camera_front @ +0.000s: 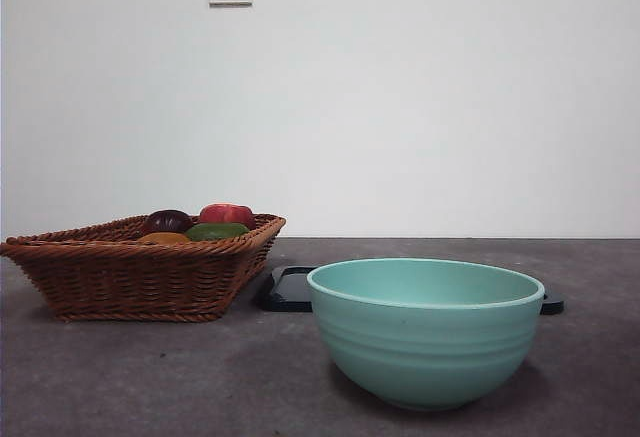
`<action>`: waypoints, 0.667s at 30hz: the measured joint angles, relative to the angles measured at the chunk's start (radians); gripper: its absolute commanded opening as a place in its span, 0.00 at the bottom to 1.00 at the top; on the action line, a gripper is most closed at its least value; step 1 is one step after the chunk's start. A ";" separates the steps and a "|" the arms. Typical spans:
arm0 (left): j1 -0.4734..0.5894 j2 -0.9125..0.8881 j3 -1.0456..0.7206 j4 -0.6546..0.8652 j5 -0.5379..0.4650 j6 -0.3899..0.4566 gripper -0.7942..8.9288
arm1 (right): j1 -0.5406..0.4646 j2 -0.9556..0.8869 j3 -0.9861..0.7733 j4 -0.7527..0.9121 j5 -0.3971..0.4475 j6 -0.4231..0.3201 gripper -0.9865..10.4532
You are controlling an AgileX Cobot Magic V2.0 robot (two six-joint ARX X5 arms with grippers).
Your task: Pick up the wifruite, put it on the bowl, pick up the plate, put it on desk
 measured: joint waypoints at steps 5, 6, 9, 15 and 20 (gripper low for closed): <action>0.000 0.000 0.000 0.000 0.000 0.000 0.10 | 0.000 0.000 0.000 0.002 0.000 -0.041 0.10; 0.000 0.000 0.000 0.000 0.000 0.000 0.10 | 0.000 0.000 0.000 0.003 0.000 -0.044 0.10; 0.000 0.000 0.000 0.000 0.000 0.000 0.10 | 0.000 0.000 0.000 0.005 0.002 -0.048 0.10; 0.000 0.000 0.000 0.000 0.000 0.000 0.10 | 0.000 0.000 0.000 0.006 0.002 -0.051 0.10; 0.000 0.000 0.000 0.000 0.000 0.000 0.10 | 0.000 0.000 0.000 0.006 0.002 -0.051 0.10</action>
